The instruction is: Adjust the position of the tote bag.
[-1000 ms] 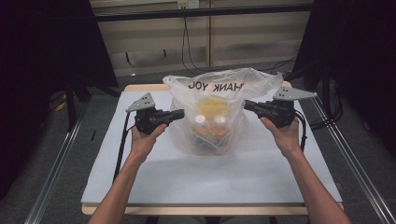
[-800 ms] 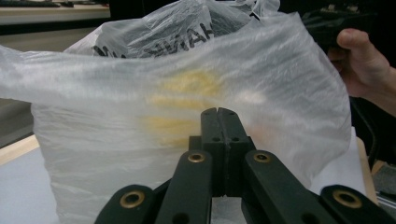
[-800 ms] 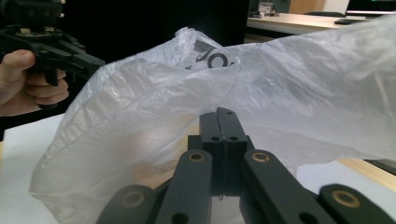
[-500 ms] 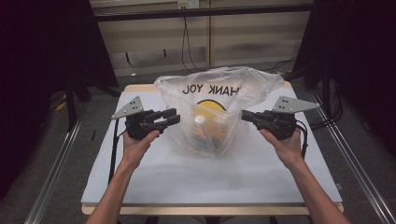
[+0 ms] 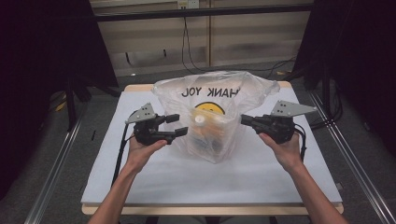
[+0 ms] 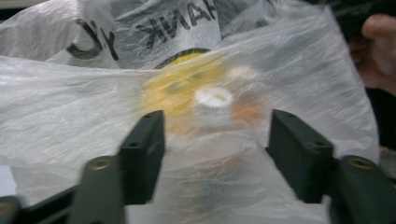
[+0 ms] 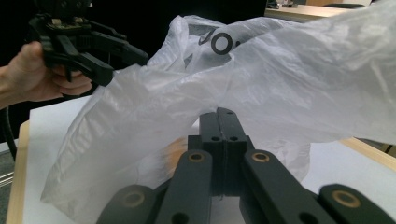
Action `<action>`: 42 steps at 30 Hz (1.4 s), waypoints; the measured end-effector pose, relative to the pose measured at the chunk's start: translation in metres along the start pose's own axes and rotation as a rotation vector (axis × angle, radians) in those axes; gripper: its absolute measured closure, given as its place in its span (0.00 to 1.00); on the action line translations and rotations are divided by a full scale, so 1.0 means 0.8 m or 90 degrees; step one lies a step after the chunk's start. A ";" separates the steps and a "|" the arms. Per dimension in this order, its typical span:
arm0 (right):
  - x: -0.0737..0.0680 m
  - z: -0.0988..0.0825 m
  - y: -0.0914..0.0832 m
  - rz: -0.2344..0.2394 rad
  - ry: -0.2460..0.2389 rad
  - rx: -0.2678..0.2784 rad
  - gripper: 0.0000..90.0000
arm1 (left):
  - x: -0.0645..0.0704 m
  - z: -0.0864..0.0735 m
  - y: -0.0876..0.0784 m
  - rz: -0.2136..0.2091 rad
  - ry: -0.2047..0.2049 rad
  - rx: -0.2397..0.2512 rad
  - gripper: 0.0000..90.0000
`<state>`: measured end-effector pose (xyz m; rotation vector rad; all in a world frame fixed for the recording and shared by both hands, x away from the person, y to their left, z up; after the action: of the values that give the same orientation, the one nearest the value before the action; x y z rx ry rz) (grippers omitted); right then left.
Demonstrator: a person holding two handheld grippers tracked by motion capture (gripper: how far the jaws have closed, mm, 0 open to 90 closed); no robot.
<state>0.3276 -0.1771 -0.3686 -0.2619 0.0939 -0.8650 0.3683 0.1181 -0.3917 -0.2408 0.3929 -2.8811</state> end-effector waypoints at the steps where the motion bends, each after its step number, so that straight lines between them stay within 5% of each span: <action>1: -0.001 0.000 0.000 0.002 0.000 0.001 1.00 | 0.000 -0.003 0.002 -0.001 -0.001 -0.008 0.59; 6: -0.003 -0.001 -0.003 0.007 0.002 -0.001 1.00 | 0.001 -0.015 0.008 -0.013 -0.002 -0.041 1.00; 18: -0.009 -0.025 -0.029 0.019 0.012 -0.042 1.00 | 0.036 -0.041 -0.031 -0.025 0.002 -0.059 1.00; 25: 0.002 -0.064 -0.021 0.026 0.054 -0.068 1.00 | 0.028 -0.067 -0.027 -0.024 -0.027 -0.066 1.00; 35: 0.008 -0.105 0.000 0.014 0.053 -0.135 1.00 | 0.017 -0.100 -0.019 -0.010 -0.037 -0.130 1.00; 42: 0.013 -0.111 0.010 0.020 0.071 -0.133 1.00 | 0.017 -0.101 -0.015 -0.025 -0.045 -0.114 1.00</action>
<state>0.3237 -0.1965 -0.4566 -0.4071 0.2922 -0.8384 0.3372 0.1458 -0.4635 -0.3829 0.6413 -2.8668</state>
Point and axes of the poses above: each handheld gripper's, and its own axes: y roughly forward along the jaws, z roughly out of its top, x roughly to its right, the point moved 5 cm from there along y, roughly forward along the jaws, and after that the axes turned 10 degrees about -z, right-handed, at the moved point
